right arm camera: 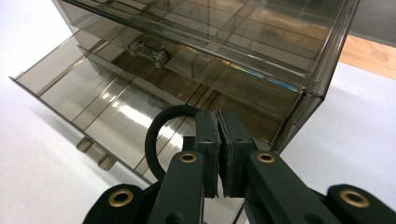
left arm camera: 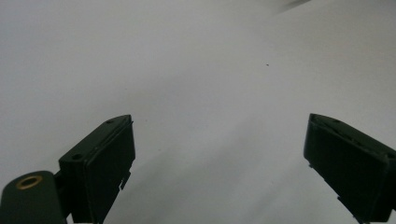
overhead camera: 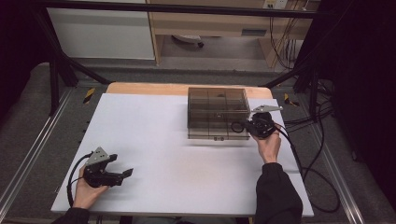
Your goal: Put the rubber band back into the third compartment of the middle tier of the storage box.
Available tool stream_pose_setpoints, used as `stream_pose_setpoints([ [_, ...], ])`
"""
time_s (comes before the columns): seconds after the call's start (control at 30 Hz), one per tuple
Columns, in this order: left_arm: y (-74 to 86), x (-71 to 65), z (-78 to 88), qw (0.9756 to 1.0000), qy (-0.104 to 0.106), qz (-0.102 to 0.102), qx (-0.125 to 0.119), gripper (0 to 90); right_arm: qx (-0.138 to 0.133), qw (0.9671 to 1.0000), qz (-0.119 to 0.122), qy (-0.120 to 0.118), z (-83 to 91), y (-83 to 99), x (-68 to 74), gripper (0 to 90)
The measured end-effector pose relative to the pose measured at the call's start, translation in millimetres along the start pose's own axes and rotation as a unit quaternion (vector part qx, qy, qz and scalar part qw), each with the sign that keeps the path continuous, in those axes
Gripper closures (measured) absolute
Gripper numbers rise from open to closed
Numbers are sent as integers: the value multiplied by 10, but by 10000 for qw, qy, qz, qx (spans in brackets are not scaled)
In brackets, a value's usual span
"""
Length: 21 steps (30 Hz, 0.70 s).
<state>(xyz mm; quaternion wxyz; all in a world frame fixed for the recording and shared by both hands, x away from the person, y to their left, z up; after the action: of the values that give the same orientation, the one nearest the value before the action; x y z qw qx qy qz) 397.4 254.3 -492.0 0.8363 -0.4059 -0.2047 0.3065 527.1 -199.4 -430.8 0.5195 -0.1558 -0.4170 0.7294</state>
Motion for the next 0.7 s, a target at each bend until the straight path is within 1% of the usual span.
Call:
stream_pose_setpoints([
  [0.17, 0, 0, -1, 10000, -1, -1, 2, 86, 50, 10000, -49, 50, -71, 20, -50, 875],
  [0.2, 0, 0, -1, 10000, -2, -3, 3, 86, 75, 9999, -29, 82, -84, 26, -57, 875],
  [0.37, 1, 1, -1, 10000, -5, -5, 5, 86, 111, 9999, -25, 94, -133, 29, -58, 875],
  [0.7, 0, 2, 1, 10000, -9, -7, 3, 86, 240, 9995, -13, 198, -226, 68, -71, 875],
])
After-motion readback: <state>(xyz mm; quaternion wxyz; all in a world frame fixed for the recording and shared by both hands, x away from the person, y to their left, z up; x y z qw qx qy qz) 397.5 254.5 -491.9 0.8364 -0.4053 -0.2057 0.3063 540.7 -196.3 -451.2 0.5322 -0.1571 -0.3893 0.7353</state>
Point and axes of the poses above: each handheld gripper's, and its own axes: z roughly backward along the jaws, y roughly out of its underside, x roughly to its left, the point moved 8 cm from there along -z, roughly forward along the jaws, and after that the axes turned 12 degrees about -z, right-handed, at the moved point
